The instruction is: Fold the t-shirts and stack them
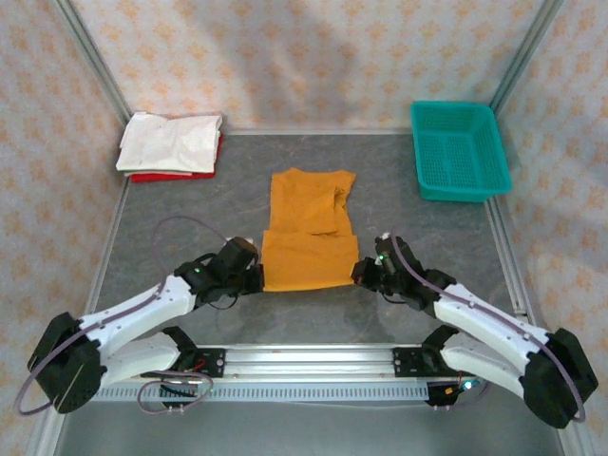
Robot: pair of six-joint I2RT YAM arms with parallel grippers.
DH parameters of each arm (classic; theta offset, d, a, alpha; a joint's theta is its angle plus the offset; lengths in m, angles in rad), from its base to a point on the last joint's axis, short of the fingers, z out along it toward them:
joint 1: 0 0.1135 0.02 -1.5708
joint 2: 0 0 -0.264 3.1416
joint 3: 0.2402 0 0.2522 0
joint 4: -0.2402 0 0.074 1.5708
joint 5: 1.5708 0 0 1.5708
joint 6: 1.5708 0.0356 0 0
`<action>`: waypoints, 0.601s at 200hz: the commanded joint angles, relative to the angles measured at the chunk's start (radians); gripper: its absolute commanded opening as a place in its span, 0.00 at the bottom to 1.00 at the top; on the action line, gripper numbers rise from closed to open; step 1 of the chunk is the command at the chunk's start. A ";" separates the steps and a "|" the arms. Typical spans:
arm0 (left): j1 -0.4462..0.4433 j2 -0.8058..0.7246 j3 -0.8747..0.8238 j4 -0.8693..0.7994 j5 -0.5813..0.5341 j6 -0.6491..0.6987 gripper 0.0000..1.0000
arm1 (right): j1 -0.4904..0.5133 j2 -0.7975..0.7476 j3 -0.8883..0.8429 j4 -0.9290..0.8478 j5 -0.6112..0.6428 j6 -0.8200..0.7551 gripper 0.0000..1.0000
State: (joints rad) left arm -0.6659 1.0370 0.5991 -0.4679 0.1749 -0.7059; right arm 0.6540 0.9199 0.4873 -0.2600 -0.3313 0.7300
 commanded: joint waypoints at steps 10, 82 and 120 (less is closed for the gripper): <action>0.077 0.027 0.223 -0.120 0.014 0.048 0.00 | -0.015 0.025 0.232 -0.151 0.137 -0.047 0.00; 0.323 0.444 0.685 -0.139 0.155 0.214 0.00 | -0.214 0.454 0.643 -0.118 0.069 -0.200 0.00; 0.376 0.619 0.826 -0.138 0.188 0.227 0.00 | -0.280 0.633 0.767 -0.099 0.009 -0.225 0.00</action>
State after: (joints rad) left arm -0.3180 1.5993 1.3552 -0.5652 0.3344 -0.5232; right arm 0.4103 1.4830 1.1812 -0.3710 -0.2825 0.5465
